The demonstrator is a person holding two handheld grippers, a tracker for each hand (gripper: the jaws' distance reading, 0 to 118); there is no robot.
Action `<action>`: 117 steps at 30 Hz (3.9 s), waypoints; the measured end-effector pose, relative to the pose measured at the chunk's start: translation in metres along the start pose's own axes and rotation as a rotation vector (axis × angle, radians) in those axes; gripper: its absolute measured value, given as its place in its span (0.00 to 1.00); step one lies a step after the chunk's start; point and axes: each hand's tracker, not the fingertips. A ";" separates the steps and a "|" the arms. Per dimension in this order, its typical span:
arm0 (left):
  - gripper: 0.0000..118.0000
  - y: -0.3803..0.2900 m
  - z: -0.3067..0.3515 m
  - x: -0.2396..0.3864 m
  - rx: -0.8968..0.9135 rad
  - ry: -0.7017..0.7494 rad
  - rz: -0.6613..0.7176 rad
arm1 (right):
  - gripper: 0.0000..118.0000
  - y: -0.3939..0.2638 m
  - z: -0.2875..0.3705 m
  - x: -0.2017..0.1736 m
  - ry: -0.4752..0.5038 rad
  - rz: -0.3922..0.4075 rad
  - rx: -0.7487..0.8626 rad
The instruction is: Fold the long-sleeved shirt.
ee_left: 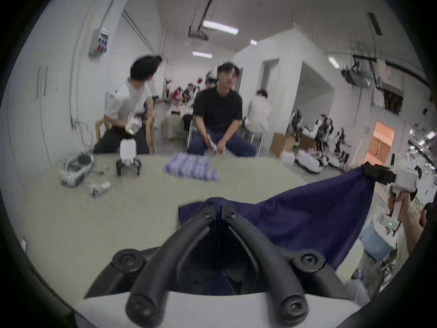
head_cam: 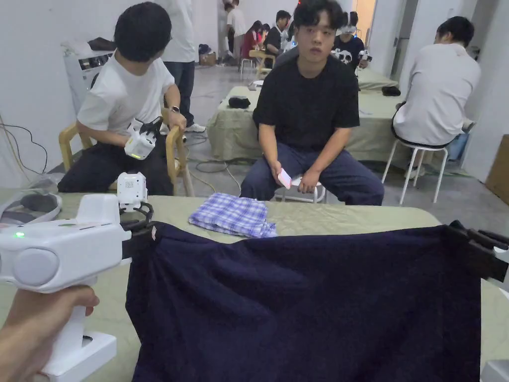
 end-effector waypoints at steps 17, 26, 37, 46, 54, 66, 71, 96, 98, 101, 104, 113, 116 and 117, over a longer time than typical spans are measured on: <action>0.04 0.245 0.075 0.038 0.353 0.138 -0.177 | 0.04 0.248 0.004 -0.033 0.001 0.046 0.253; 0.04 0.365 0.051 0.050 0.414 0.220 -0.200 | 0.04 0.355 -0.023 -0.050 -0.037 0.075 0.331; 0.04 0.454 -0.008 0.046 0.479 0.302 -0.173 | 0.04 0.423 -0.093 -0.070 -0.171 0.163 0.386; 0.04 0.486 -0.050 0.037 0.516 0.374 -0.175 | 0.04 0.446 -0.163 -0.080 -0.275 0.192 0.436; 0.04 0.418 -0.082 0.017 0.442 0.337 -0.171 | 0.04 0.375 -0.196 -0.058 -0.227 0.194 0.384; 0.04 0.198 -0.090 0.018 0.168 0.256 -0.198 | 0.04 0.136 -0.176 0.010 -0.186 0.100 0.041; 0.04 0.096 -0.056 0.022 0.072 0.231 -0.163 | 0.04 0.052 -0.127 0.016 -0.173 0.089 -0.051; 0.04 -0.341 0.118 0.008 -0.775 0.161 -0.143 | 0.05 -0.332 0.096 -0.029 -0.090 0.152 -0.957; 0.04 -0.340 0.111 0.004 -0.786 0.196 -0.140 | 0.05 -0.332 0.088 -0.031 -0.092 0.164 -0.999; 0.04 -0.340 0.102 -0.001 -0.814 0.202 -0.112 | 0.05 -0.326 0.078 -0.034 -0.088 0.171 -1.039; 0.26 -0.343 0.097 -0.005 -0.861 0.172 -0.062 | 0.21 -0.324 0.073 -0.030 -0.091 0.134 -1.070; 0.92 -0.247 0.089 0.024 -0.443 0.294 -0.014 | 1.00 -0.262 0.068 -0.039 -0.247 0.013 -0.528; 0.72 -0.216 0.051 0.041 -0.241 0.354 0.036 | 0.84 -0.266 0.031 -0.045 -0.283 0.068 -0.363; 0.53 -0.209 0.039 0.043 -0.211 0.377 0.037 | 0.66 -0.260 0.022 -0.054 -0.289 0.079 -0.327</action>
